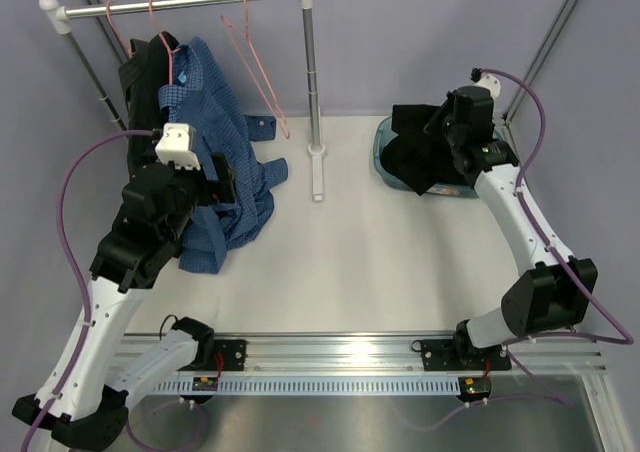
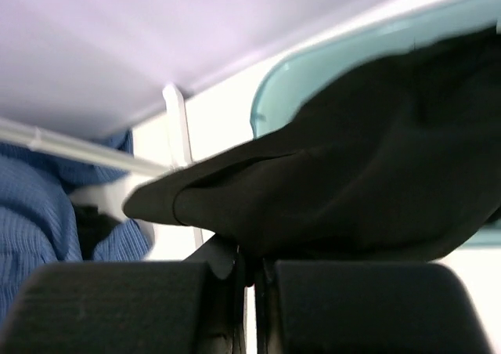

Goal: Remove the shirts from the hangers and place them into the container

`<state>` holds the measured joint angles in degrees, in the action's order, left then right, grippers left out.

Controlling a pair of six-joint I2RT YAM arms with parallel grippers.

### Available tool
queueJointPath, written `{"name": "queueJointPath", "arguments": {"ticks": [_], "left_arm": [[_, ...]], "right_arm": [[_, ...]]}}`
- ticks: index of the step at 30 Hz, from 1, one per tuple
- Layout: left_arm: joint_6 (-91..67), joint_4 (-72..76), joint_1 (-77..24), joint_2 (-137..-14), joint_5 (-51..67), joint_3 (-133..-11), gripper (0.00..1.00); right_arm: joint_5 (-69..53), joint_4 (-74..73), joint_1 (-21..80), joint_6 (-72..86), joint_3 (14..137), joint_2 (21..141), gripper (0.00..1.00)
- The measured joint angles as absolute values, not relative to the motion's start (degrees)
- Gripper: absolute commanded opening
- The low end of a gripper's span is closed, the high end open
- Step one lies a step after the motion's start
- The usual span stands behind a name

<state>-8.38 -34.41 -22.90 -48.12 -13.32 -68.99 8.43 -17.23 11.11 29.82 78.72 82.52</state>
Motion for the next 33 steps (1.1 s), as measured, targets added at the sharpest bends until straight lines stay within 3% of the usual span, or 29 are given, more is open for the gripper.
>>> {"name": "queueJointPath", "arguments": {"ticks": [9,22,26,29,33], "left_arm": [[-8.0,-34.8,-22.9,-47.6,-14.2,-69.0,0.99],[-6.8,-36.2,-22.9,-46.6,-16.4,-69.0,0.99],[-6.3,-36.4,-22.9,-46.6,-16.8,-69.0,0.99],[-6.2,-36.4,-22.9,-46.6,-17.0,-69.0,0.99],[-6.0,-36.4,-22.9,-46.6,-17.2,-69.0,0.99]], "right_arm": [[10.0,-19.2,5.8,29.9,90.5,97.9,0.0],[4.8,-26.3,3.4,33.5,90.9,116.4,0.0],[3.3,-30.5,3.4,34.5,94.3,123.1,0.05],[2.8,-34.1,3.2,35.4,99.3,126.5,0.14],[2.8,-37.4,2.9,35.8,104.7,127.4,0.17]]}}
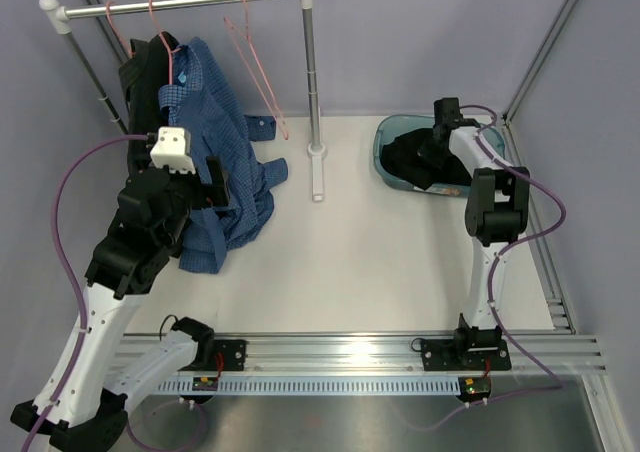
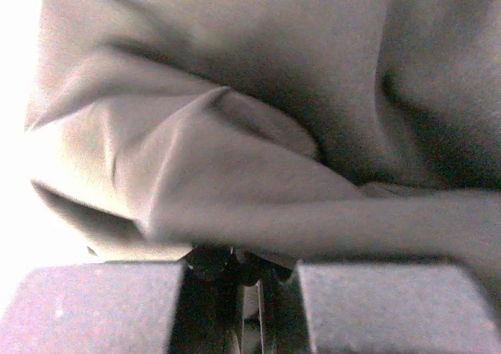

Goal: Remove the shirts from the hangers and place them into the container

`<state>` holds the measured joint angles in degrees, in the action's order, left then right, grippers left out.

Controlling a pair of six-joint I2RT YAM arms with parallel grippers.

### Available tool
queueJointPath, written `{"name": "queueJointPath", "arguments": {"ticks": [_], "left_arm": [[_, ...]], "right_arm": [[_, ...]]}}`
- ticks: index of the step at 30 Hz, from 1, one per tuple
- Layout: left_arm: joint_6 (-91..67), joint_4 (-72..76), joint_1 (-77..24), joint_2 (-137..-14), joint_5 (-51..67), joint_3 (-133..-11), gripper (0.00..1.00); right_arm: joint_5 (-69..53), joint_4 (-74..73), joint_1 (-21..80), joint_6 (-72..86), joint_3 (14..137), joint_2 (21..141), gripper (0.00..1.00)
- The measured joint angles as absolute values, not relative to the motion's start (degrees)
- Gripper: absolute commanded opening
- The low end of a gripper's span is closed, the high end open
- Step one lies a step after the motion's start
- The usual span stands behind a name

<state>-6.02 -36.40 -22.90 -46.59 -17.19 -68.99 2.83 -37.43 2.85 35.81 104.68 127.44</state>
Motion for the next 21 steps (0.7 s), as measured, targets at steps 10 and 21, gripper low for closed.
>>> {"name": "queueJointPath", "arguments": {"ticks": [10,21], "left_arm": [[-6.1,-36.4,-22.9,-46.6,-17.1,-69.0,0.99],[-6.1,-36.3,-22.9,-47.0,-16.8,-69.0,0.99]], "right_arm": [[2.1,-37.3,2.3,31.3,104.1,118.2,0.36],[-3.0,-35.2,4.6,28.5,93.5,105.3,0.36]]}}
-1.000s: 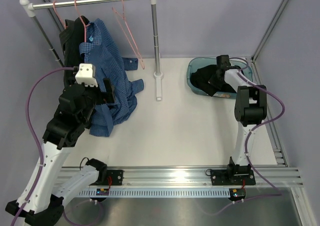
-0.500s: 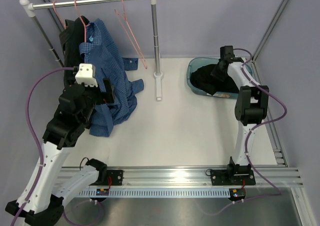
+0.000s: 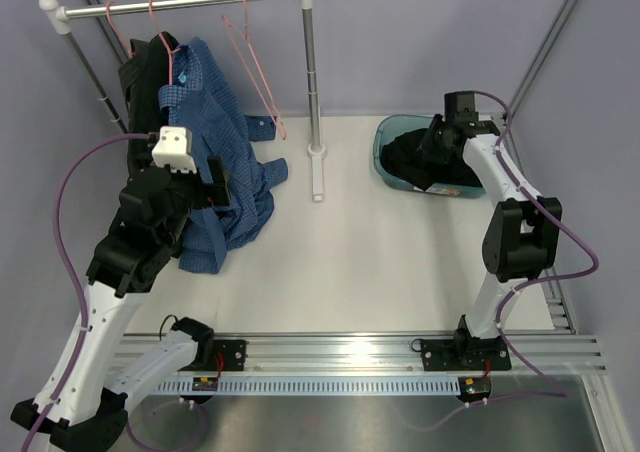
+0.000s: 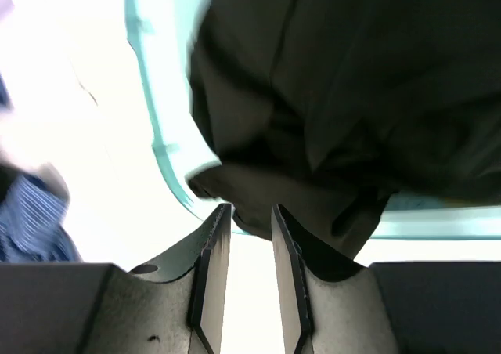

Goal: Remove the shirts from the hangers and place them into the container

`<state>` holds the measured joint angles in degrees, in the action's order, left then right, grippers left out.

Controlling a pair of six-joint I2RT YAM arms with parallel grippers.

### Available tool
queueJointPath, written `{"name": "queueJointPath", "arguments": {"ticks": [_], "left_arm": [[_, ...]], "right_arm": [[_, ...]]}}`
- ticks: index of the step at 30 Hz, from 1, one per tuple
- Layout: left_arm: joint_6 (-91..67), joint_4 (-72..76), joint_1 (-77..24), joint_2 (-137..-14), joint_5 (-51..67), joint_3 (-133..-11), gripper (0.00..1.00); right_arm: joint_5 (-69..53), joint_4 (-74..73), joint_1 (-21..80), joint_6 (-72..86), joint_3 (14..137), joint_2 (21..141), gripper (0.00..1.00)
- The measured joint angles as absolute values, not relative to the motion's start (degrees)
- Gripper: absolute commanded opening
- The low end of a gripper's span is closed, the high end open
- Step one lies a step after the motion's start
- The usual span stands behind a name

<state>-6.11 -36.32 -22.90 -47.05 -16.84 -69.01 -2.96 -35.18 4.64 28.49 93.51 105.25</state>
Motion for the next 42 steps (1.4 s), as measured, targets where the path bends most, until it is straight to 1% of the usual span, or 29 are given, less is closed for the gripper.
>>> {"name": "queueJointPath", "arguments": {"ticks": [3,9,17,22,28,33,37,40,42], "left_arm": [[-6.1,-36.3,-22.9,-47.0,-16.7,-69.0,0.99],[-6.1,-36.3,-22.9,-47.0,-16.7,-69.0,0.99],[-6.1,-36.4,-22.9,-46.5,-16.7,-69.0,0.99],[-6.1,-36.4,-22.9,-46.0,-16.8,-69.0,0.99],[-6.1,-36.4,-22.9,-46.1,-16.8,-69.0,0.99],[-6.7,-36.4,-22.9,-46.3,-16.5,-69.0,0.99],[-7.6,-36.4,-22.9,-46.8,-15.9,-69.6,0.99],[-8.1,-36.6,-22.9,-47.4,-15.5,-70.5,0.99],[-8.6,-36.8,-22.9,-47.9,-15.4,-71.2,0.99]], "right_arm": [[-4.8,-35.3,5.2,28.5,91.0,106.7,0.36],[-6.3,-34.5,5.3,28.7,90.4,111.2,0.34],[-5.8,-34.1,5.3,28.9,94.8,120.0,0.34],[-4.6,-34.4,5.3,28.9,97.7,124.4,0.35],[-3.3,-35.0,5.3,28.4,99.2,125.0,0.39],[-1.7,-35.5,5.3,26.7,99.3,121.5,0.42],[-0.3,-35.5,5.3,25.3,99.2,113.1,0.53],[0.6,-34.8,5.3,24.2,99.2,105.2,0.55],[1.1,-34.6,5.3,23.7,99.2,99.8,0.66]]}}
